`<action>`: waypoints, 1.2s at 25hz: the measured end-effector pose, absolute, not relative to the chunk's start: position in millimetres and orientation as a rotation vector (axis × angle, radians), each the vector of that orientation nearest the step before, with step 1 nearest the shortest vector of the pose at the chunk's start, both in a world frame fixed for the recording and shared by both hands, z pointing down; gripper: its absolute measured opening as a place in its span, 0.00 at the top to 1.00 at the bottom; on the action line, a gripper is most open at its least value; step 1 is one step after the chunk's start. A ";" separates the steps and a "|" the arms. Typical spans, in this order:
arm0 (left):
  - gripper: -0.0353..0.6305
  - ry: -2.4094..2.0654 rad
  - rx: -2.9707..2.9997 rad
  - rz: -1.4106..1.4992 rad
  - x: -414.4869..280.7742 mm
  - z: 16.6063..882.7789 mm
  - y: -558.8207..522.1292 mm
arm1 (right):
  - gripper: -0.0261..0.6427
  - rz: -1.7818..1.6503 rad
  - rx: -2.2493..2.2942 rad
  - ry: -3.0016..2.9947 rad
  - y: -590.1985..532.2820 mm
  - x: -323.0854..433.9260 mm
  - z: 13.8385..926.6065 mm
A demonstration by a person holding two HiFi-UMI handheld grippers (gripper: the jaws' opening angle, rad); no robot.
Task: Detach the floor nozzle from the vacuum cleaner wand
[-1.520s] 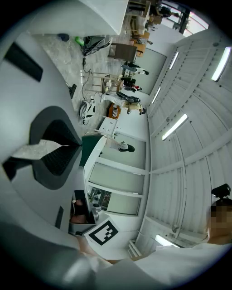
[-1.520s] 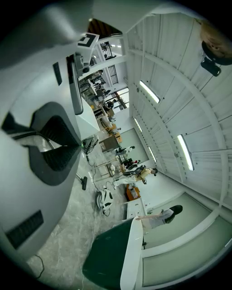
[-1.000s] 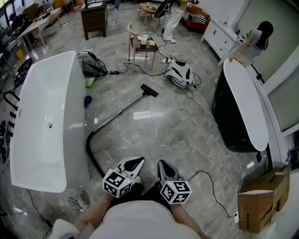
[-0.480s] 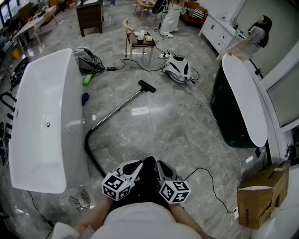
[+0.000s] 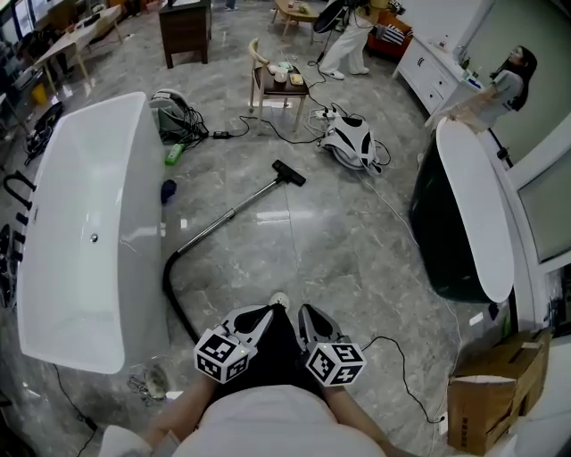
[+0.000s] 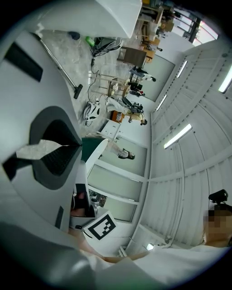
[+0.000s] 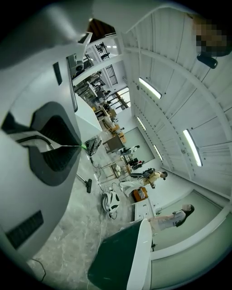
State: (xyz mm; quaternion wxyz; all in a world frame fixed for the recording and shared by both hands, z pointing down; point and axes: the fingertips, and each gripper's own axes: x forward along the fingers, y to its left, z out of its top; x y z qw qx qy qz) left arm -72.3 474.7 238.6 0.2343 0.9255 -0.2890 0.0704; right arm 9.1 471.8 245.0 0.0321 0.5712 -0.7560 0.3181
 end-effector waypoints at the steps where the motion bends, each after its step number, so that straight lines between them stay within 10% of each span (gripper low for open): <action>1: 0.93 -0.801 2.539 0.194 -71.1 238.2 467.3 | 0.94 0.974 1.752 -2.336 464.2 11.1 243.9; 30: 0.93 -0.899 2.514 0.189 -13.8 240.8 272.0 | 0.94 0.873 1.508 -2.612 246.7 43.6 221.6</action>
